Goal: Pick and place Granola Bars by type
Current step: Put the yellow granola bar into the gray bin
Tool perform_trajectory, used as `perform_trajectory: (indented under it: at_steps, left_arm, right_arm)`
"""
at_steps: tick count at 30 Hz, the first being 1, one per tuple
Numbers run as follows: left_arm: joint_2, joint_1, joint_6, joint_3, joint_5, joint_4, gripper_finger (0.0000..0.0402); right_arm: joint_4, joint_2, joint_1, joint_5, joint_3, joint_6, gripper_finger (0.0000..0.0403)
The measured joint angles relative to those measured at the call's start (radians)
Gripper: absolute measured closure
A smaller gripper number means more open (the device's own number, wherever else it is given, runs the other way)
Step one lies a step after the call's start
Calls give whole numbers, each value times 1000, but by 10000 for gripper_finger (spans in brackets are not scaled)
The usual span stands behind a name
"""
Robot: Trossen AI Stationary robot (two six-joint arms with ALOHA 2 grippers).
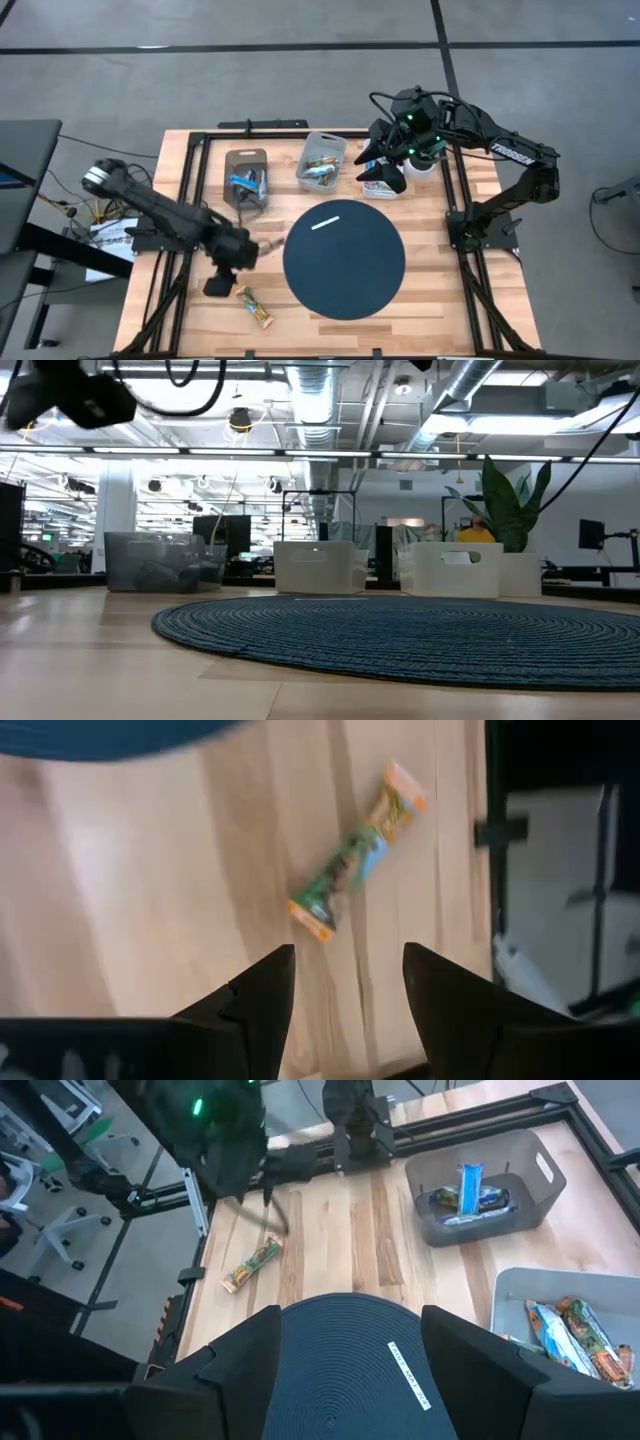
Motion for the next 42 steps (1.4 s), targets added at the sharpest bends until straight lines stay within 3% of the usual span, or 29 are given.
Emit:
perform_trajectory:
  at_steps: [7, 12, 16, 25, 35, 42]
  left_arm:
    - [199, -107, 59, 0, -2, 11, 223]
    - [316, -158, 78, 0, -85, 57, 223]
    - [378, -181, 93, 0, -95, 125, 223]
    - [405, -200, 67, -1, -202, 241, 223]
    - [455, -244, 93, -1, -140, 301, 248]
    - [487, -260, 63, -5, -169, 312, 255]
  right_arm:
    - [0, 0, 0, 0, 0, 1, 171]
    - [0, 0, 0, 0, 0, 1, 171]
    - [0, 0, 0, -1, 0, 1, 171]
    - [-1, 0, 0, -5, 0, 1, 171]
    - [-4, 0, 0, -9, 0, 3, 171]
    - [0, 0, 0, -11, 0, 4, 171]
